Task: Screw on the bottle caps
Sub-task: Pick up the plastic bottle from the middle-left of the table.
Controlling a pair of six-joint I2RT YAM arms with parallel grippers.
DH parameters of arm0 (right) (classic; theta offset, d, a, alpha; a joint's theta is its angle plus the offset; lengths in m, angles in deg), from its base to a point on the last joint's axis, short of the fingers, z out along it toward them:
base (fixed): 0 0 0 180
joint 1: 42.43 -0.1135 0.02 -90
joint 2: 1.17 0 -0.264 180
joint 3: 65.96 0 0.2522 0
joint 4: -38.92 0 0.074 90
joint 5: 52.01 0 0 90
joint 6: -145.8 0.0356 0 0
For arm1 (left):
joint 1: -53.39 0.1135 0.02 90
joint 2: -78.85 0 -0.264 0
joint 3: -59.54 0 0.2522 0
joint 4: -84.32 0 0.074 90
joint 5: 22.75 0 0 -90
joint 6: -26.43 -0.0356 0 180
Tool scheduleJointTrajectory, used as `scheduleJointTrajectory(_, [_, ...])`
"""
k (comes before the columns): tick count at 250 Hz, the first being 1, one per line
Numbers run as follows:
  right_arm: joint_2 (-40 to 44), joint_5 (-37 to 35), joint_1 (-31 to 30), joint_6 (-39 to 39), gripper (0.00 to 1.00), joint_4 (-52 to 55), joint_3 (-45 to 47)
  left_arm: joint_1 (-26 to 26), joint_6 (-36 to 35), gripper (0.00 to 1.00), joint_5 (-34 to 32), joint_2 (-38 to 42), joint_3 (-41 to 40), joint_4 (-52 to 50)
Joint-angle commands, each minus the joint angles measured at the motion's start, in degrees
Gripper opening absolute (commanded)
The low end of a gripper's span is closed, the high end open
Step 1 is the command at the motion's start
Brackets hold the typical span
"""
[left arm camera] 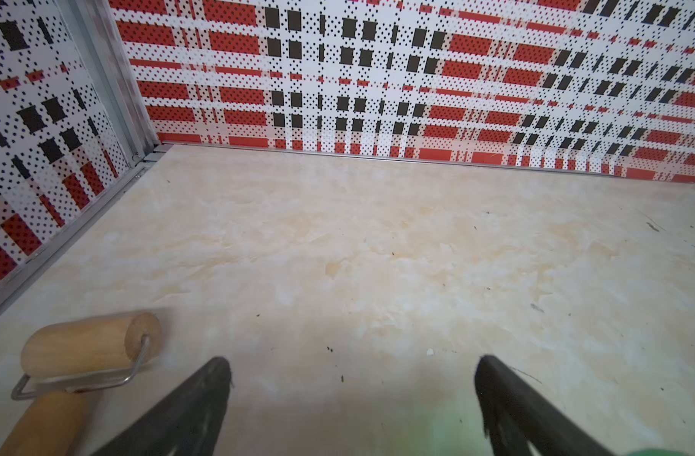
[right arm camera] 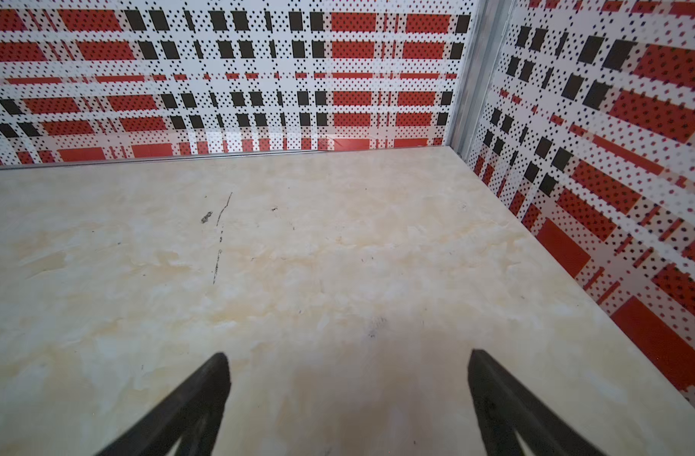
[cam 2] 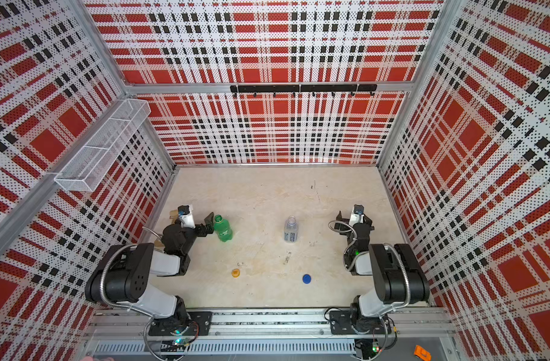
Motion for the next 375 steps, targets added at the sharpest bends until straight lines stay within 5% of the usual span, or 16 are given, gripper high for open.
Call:
scheduleJointTrajectory(1, [-0.83, -0.85, -0.3, -1.63, 1.0, -6.47, -1.14, 0.73, -1.25, 0.99, 1.16, -0.71, 1.36, 4.88])
scheduleJointTrajectory(263, [0.58, -3.22, -0.68, -1.56, 1.0, -10.43, 1.34, 0.69, -0.87, 0.99, 0.56, -0.49, 1.02, 5.61])
scheduleJointTrajectory(299, [12.92, -12.07, -6.4, -5.41, 1.0, 6.79, -3.57, -0.08, 0.49, 0.99, -6.98, 5.86, -1.44, 4.25])
scheduleJointTrajectory(314, [17.94, -19.52, -8.73, -0.03, 1.0, 11.83, -6.54, -2.8, -1.54, 0.99, -10.87, 10.31, -1.79, 0.92])
scheduleJointTrajectory(335, [25.44, -18.09, -8.27, 12.0, 1.0, 26.46, -12.8, -5.64, -2.1, 0.99, -18.91, 17.55, -1.97, -2.46])
scheduleJointTrajectory(352, [28.82, -19.41, -6.96, 30.25, 1.0, 45.58, -20.16, -4.02, 2.52, 0.99, -20.5, 24.11, -0.71, -6.36])
scheduleJointTrajectory(362, [29.12, -11.41, -4.53, 36.11, 1.0, 52.92, -23.59, -3.33, 5.36, 0.99, -21.26, 28.17, 1.33, -11.66])
scheduleJointTrajectory(375, [28.22, 4.72, -1.19, 36.18, 1.0, 49.66, -24.85, -2.74, 11.24, 0.99, -25.13, 33.58, 5.05, -21.25])
